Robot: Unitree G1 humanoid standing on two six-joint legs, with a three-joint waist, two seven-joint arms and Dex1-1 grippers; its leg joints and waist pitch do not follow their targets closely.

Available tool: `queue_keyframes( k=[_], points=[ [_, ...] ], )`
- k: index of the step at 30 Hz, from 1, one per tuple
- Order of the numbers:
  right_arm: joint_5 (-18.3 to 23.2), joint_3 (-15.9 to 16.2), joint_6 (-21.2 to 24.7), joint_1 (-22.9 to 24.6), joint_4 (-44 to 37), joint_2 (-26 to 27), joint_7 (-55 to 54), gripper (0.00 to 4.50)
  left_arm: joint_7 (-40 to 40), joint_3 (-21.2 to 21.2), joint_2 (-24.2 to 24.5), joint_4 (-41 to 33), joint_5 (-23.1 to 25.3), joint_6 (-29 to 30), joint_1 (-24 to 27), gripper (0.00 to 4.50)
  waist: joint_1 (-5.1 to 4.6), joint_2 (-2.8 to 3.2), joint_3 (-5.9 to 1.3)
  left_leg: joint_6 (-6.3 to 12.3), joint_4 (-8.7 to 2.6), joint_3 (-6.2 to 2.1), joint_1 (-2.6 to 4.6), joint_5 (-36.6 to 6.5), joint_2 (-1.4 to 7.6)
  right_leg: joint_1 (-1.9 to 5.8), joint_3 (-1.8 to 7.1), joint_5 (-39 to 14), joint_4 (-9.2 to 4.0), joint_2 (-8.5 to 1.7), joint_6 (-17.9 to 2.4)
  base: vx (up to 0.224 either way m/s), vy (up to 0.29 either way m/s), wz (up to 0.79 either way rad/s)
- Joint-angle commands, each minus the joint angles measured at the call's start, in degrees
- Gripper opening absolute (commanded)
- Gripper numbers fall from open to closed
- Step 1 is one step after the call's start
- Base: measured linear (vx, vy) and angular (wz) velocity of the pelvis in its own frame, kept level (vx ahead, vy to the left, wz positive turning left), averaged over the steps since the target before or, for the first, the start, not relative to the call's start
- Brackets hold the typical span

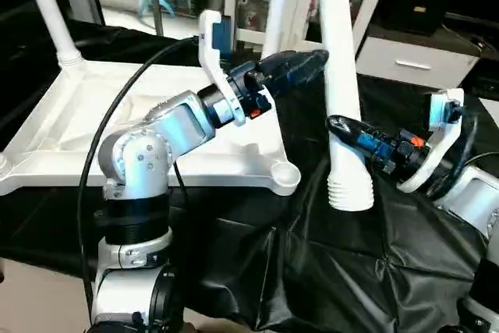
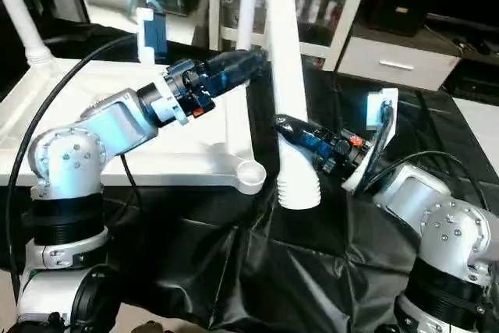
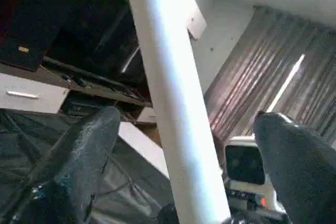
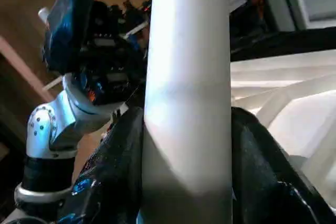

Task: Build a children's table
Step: Pick table leg

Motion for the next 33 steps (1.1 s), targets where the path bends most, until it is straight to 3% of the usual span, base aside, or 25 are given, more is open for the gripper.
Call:
queue_keyframes(
  k=[1,2,4,5,7,11,15,17,20,22,25,27,30,33],
  points=[
    [0.3,1.0,-1.3,0.2,-0.5,-1.0,0.9,1.84,1.5,-0.9,-0.2,-0.2,-0.3,1.2,-1.2,4.50,0.28,-0.42,-3.86,0.00,-3.72,-0.31,0.36,-5.3,1.68,3.01,2.55,-11.3,-4.76,-3.68,-7.7,0.000,0.000,0.00],
    [-0.9,2.5,-2.4,0.5,-1.2,-1.5,1.0,1.84,2.3,-1.0,-0.5,-0.3,0.0,1.2,-1.2,4.50,0.48,-0.08,-3.91,-0.35,-3.75,-0.39,0.35,-5.6,1.77,3.09,2.53,-11.2,-4.77,-3.82,-7.6,0.000,0.000,0.00],
    [-1.5,3.6,-3.1,0.6,-1.7,-1.8,0.8,1.84,3.1,-1.0,-0.8,-0.2,-0.1,1.4,-1.3,4.50,0.53,-0.38,-3.86,-0.60,-3.82,-0.38,0.36,-5.8,1.72,3.14,2.55,-10.9,-4.89,-3.69,-7.3,0.000,0.000,0.00],
    [-4.1,6.9,-5.8,1.9,-2.2,-2.7,1.2,1.84,4.4,-1.0,-1.6,0.3,-0.2,1.1,-1.4,4.50,0.64,0.23,-3.89,-0.76,-3.85,-0.46,0.38,-5.9,1.73,3.10,2.56,-10.8,-4.78,-3.75,-7.4,0.000,0.000,0.00],
    [-5.3,9.1,-7.1,2.8,-2.4,-3.3,1.2,1.84,5.5,-0.8,-2.2,0.7,-0.9,1.4,-1.7,4.50,0.82,-0.32,-3.84,-1.17,-3.91,-0.44,0.27,-6.7,1.77,3.26,2.55,-11.3,-5.01,-3.82,-6.9,0.000,0.000,0.00],
    [-8.1,13.0,-10.0,4.1,-3.3,-4.5,1.3,1.84,5.1,-1.0,-2.4,0.6,-2.0,2.2,-1.2,4.50,0.92,0.03,-3.87,-1.20,-3.91,-0.51,0.26,-7.0,1.71,3.21,2.56,-11.0,-5.02,-3.73,-6.8,0.000,0.000,0.00],
    [-10.0,15.5,-12.1,4.6,-4.3,-5.5,0.8,1.84,6.0,-1.8,-1.9,1.4,-0.8,2.4,-1.0,4.50,0.82,-0.12,-3.75,-1.10,-3.97,-0.52,0.28,-7.9,1.68,3.17,2.57,-12.1,-5.22,-3.68,-6.3,0.000,0.000,0.00],
    [-11.9,17.2,-14.7,4.7,-4.6,-6.1,0.1,1.84,6.8,-2.4,-1.4,1.8,0.0,2.3,-0.9,4.50,0.78,0.31,-3.77,-1.37,-4.03,-0.64,0.32,-8.5,1.77,3.14,2.55,-12.8,-5.28,-3.74,-6.2,0.000,0.000,0.00],
    [-14.0,18.7,-17.4,4.7,-4.5,-6.2,-0.9,1.84,8.0,-2.5,-1.4,2.6,0.7,1.8,-1.0,4.50,0.54,0.12,-3.77,-1.61,-4.05,-0.59,0.29,-8.6,1.73,3.09,2.59,-12.3,-5.28,-3.63,-5.9,0.000,0.000,0.00],
    [-17.2,20.5,-20.4,4.4,-4.6,-6.3,-2.8,1.84,10.4,-1.5,-2.0,4.1,1.6,0.7,-1.6,4.50,0.31,-0.02,-3.72,-1.62,-4.04,-0.60,0.18,-8.5,1.70,3.16,2.58,-11.5,-5.20,-3.57,-6.2,0.000,0.000,0.00],
    [-27.7,25.5,-27.3,3.3,-2.3,-7.0,-9.8,1.84,13.1,-0.4,-2.2,5.6,3.1,-1.5,-2.4,4.50,0.11,-0.03,-3.78,-2.22,-4.03,-0.65,0.17,-7.6,1.67,3.15,2.59,-10.8,-5.12,-3.56,-6.2,0.000,0.000,0.00],
    [-32.0,28.3,-31.4,3.4,-1.6,-7.7,-11.0,1.84,13.7,-0.1,-2.2,6.2,3.5,-2.3,-2.5,4.50,-0.06,-0.01,-3.75,-2.59,-4.01,-0.54,0.32,-8.0,1.55,3.15,2.60,-11.2,-5.19,-3.54,-6.0,0.000,0.000,0.00],
    [-32.5,29.1,-33.6,4.1,-1.2,-7.2,-11.3,1.84,14.1,-0.2,-2.1,6.7,3.7,-2.9,-2.4,4.50,-0.16,-0.13,-3.78,-1.49,-4.01,-0.58,0.23,-8.7,1.64,3.25,2.67,-10.5,-5.02,-3.61,-6.3,0.000,0.000,0.00],
    [-35.7,31.8,-36.4,4.9,-0.4,-7.7,-12.5,1.83,16.2,0.7,-2.9,7.8,3.8,-4.1,-2.8,4.33,-0.26,-0.15,-3.84,-0.66,-3.86,-0.56,0.15,-7.5,1.63,3.32,2.64,-7.9,-4.81,-3.48,-7.1,0.000,0.000,0.00]
  ],
)
